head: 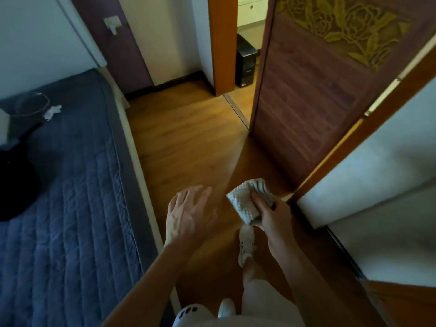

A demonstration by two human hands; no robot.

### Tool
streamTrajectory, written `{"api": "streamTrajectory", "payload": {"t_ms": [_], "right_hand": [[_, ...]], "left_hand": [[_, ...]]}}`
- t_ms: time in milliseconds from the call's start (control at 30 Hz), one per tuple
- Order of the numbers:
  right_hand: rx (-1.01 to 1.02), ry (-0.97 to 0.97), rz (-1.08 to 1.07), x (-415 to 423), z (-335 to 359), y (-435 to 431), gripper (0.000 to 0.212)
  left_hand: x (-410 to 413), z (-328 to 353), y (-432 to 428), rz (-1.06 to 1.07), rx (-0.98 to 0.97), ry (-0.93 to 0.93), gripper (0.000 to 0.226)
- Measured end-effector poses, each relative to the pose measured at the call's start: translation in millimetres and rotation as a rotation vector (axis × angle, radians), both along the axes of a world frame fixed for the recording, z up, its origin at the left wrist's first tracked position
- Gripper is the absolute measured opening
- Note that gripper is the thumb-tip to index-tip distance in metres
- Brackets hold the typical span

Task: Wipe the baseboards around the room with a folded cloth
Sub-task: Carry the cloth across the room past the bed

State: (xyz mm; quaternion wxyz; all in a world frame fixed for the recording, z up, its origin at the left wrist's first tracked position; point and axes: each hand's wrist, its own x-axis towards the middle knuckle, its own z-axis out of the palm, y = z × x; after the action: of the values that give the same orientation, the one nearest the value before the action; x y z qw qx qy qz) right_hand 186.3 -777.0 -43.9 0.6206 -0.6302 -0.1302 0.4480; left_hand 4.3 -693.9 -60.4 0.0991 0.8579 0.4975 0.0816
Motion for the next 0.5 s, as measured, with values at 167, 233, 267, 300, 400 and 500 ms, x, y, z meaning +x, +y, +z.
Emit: {"api": "streamTrajectory", "payload": {"t_ms": [167,233,267,300,400,500], "right_hand": [[0.018,0.000,0.077,46.6,0.1,93.6,0.007],[0.019,0.018,0.117,68.5,4.7,135.1,0.010],[0.019,0.031,0.137,78.4,6.9,155.5,0.007],[0.021,0.044,0.152,87.8,9.2,175.1,0.003],[0.036,0.055,0.190,111.3,17.7,231.1,0.005],[0.045,0.032,0.222,127.4,22.8,278.1,0.009]], "left_hand": [[40.3,10.4,83.5,0.091,0.003,0.010,0.058],[56.0,13.1,117.6,0.114,-0.020,0.002,0.060],[64.0,16.6,135.0,0.151,-0.051,-0.001,0.065],[73.0,18.1,151.2,0.176,-0.060,0.005,0.069],[94.3,23.1,188.8,0.218,-0.013,-0.031,0.065],[108.3,25.2,225.4,0.243,0.003,-0.019,0.059]]}}
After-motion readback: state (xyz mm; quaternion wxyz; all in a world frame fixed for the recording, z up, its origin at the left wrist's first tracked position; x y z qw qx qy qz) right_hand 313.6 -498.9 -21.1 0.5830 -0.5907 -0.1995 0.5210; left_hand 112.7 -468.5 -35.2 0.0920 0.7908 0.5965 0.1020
